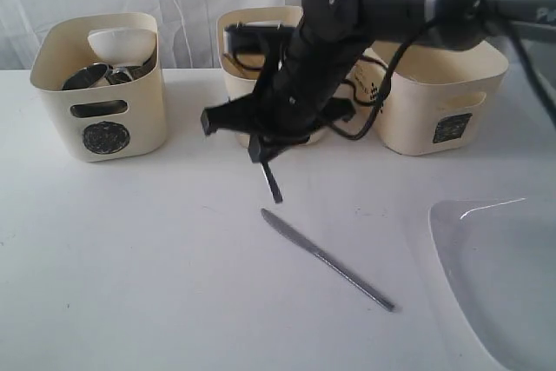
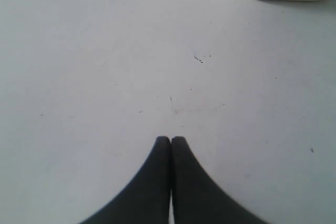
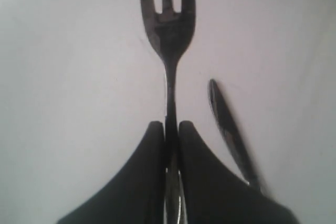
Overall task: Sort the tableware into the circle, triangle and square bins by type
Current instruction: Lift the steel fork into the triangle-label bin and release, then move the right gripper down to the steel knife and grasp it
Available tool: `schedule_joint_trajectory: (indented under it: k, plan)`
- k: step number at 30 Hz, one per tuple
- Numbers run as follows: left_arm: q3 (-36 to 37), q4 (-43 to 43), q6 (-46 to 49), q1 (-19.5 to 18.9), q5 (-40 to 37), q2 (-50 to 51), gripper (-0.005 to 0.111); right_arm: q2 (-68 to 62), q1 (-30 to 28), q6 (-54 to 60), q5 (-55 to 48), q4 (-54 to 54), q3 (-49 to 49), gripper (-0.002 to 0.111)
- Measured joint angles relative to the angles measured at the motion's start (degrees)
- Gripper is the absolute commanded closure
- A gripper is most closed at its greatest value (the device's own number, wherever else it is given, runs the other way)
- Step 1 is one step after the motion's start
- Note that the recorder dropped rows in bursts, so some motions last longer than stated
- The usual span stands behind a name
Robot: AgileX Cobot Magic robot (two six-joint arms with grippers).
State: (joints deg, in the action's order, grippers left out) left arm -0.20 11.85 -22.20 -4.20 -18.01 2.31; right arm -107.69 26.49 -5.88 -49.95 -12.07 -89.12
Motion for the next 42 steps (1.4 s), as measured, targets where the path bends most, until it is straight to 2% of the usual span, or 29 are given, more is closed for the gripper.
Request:
schedule_joint_trajectory:
  k: [5, 11, 14, 22, 25, 36, 42]
  plan:
    - [0.00, 0.00, 0.00, 0.00, 0.00, 0.00, 0.107, 3.04, -4.17, 0.59, 6.44, -1.16, -2.27, 0.108]
    - [0.00, 0.00, 0.00, 0.00, 0.00, 0.00, 0.107, 2.50, -8.73, 0.74, 23.10, -1.57, -2.89, 0.108]
    - [0.00, 0.00, 0.00, 0.00, 0.00, 0.00, 0.107, 0.06, -9.56, 0.74, 32.80, -1.57, -2.89, 0.108]
    - [0.00, 0.00, 0.00, 0.00, 0.00, 0.00, 0.107, -12.13, -9.70, 0.79, 68.34, -1.57, -2.89, 0.108]
    - [0.00, 0.00, 0.00, 0.00, 0.00, 0.00, 0.107, -16.59, -9.70, 0.79, 76.39, -1.33, -2.89, 0.106]
    - [0.00, 0.00, 0.00, 0.00, 0.00, 0.00, 0.107, -21.08, -9.70, 0.63, 73.17, 9.15, -5.17, 0.079]
    - [0.00, 0.00, 0.00, 0.00, 0.00, 0.00, 0.107, -21.08, -9.70, -2.82, 72.66, 9.38, -5.20, 0.078]
